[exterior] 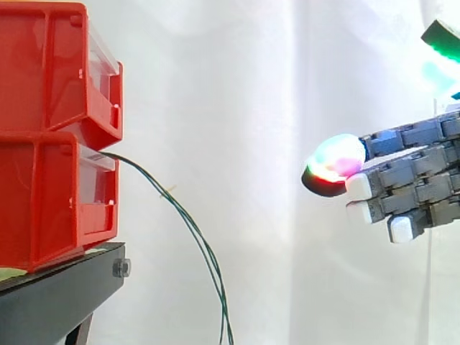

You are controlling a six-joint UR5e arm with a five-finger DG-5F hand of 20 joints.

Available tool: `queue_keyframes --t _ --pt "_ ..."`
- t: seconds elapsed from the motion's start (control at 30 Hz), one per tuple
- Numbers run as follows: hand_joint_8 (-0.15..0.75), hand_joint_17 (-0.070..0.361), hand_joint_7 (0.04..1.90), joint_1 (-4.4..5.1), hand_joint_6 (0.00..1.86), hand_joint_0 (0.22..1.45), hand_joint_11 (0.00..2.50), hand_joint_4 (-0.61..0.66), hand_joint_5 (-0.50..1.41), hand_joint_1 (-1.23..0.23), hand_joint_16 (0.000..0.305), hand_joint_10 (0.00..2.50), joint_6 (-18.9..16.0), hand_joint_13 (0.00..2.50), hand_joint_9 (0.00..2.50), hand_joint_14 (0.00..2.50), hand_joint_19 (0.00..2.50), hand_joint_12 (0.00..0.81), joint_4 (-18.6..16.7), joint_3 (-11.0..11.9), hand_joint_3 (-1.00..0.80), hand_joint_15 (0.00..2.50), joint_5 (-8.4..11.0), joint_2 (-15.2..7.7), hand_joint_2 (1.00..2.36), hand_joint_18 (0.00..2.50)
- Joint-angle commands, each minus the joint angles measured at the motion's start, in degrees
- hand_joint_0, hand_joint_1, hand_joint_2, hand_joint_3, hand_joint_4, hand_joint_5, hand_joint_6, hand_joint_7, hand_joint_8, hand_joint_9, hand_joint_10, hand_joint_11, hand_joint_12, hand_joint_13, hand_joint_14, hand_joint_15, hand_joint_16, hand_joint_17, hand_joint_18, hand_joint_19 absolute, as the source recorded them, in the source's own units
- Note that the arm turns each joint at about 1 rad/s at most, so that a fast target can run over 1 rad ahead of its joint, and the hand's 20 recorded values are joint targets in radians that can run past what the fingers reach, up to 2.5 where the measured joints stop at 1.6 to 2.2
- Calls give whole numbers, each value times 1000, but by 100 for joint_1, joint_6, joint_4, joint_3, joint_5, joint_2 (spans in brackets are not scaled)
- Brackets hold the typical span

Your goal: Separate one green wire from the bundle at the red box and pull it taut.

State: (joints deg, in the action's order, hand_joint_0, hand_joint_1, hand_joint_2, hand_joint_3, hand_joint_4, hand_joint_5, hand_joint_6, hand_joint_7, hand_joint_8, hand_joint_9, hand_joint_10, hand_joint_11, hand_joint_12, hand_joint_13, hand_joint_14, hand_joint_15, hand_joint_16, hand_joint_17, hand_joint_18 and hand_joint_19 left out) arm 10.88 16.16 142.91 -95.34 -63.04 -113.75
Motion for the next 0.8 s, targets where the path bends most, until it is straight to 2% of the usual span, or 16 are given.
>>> queue_keyframes --t 0.0,0.77 --pt "269 115 703 2 502 525 242 243 -194 -575 51 9 62 705 767 9 640 350 -26 -2 -500 244 46 -15 1000 617" --pt "270 115 706 20 502 526 248 245 -193 -579 51 9 176 703 764 9 632 348 -131 6 -500 245 134 -24 1000 622"
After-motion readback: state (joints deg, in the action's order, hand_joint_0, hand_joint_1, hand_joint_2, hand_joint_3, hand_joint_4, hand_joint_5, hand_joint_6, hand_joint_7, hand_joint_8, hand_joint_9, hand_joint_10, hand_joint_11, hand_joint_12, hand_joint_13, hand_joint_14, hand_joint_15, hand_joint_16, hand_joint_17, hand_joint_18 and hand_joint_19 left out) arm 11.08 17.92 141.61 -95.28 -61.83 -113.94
